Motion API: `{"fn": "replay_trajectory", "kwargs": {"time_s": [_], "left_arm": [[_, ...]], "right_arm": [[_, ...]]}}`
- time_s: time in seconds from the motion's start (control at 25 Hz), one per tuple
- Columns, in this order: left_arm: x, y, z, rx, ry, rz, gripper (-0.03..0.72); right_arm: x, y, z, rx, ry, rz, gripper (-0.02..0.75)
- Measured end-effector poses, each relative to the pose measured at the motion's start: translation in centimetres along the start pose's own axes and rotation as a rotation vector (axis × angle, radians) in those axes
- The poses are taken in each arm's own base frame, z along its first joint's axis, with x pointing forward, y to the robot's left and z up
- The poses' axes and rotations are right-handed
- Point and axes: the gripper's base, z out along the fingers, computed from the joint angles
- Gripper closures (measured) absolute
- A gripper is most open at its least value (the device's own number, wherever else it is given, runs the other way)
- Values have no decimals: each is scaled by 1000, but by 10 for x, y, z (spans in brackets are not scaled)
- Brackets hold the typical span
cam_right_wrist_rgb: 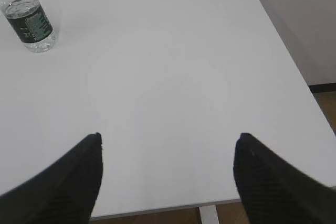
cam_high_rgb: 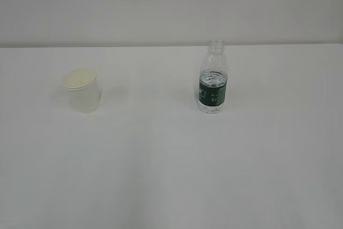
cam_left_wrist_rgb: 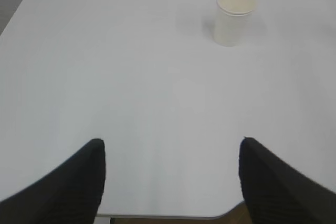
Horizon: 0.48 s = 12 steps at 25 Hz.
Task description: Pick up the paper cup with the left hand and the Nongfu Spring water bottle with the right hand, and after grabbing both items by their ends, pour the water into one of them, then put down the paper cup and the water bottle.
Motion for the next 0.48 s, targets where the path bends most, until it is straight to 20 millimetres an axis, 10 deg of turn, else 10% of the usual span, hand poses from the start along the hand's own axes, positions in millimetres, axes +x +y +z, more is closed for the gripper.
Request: {"fn": "replay_trajectory", "kwargs": {"time_s": [0.48], "left_arm": [[0, 0, 0, 0, 0, 0, 115]], "right_arm": [[0, 0, 0, 0, 0, 0, 153]]}}
